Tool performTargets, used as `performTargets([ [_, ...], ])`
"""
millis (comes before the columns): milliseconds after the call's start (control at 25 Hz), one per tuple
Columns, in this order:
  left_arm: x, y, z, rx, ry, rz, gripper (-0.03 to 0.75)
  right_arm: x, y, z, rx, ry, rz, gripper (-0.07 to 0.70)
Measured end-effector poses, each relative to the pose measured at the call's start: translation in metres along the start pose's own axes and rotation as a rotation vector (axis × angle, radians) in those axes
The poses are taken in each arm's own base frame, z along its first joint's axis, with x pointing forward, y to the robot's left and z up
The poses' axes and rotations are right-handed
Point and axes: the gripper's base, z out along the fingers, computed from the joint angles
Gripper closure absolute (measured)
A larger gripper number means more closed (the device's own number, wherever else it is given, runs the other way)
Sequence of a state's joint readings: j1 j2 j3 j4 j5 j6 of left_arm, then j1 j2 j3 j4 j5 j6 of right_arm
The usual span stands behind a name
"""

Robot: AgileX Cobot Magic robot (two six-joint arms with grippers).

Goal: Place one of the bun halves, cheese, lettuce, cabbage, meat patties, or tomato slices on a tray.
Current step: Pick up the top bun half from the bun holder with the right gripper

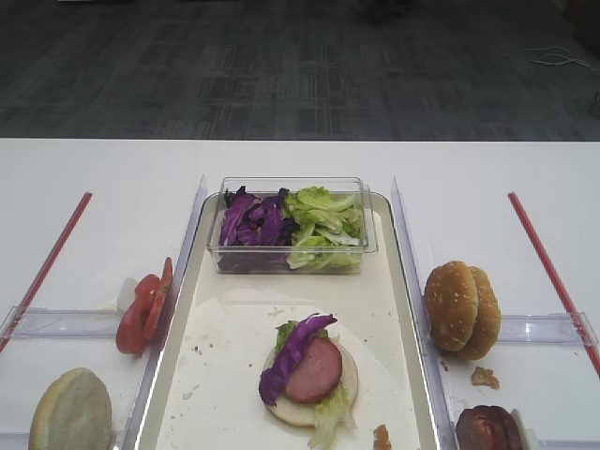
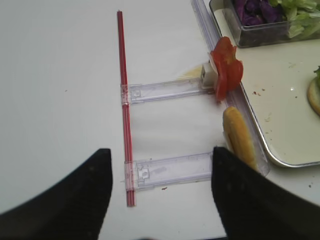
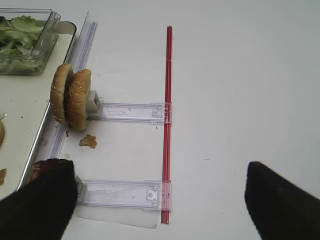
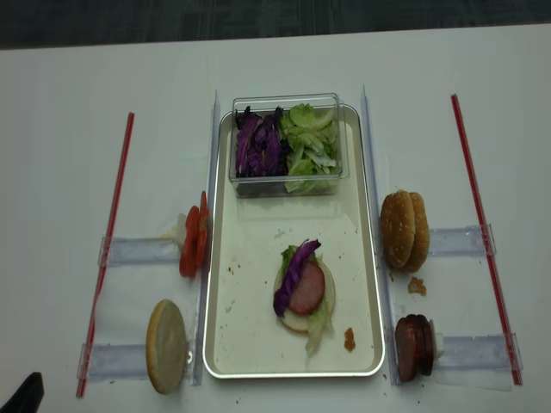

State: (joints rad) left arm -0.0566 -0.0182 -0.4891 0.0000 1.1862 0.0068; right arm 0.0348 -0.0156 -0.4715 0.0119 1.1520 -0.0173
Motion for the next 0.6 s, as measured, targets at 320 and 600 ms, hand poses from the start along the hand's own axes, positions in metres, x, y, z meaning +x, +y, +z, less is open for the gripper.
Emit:
performTargets([
  [320,0.0,0.0,0.0,0.0,0.0,0.0,0.304,0.0,0.0,0.0,0.0,0.0,0.0,-0.048],
  [600,0.0,0.0,0.0,0.0,0.0,0.0,0.304,0.0,0.0009,0.0,-0.01,0.0,0.005,-0.048],
])
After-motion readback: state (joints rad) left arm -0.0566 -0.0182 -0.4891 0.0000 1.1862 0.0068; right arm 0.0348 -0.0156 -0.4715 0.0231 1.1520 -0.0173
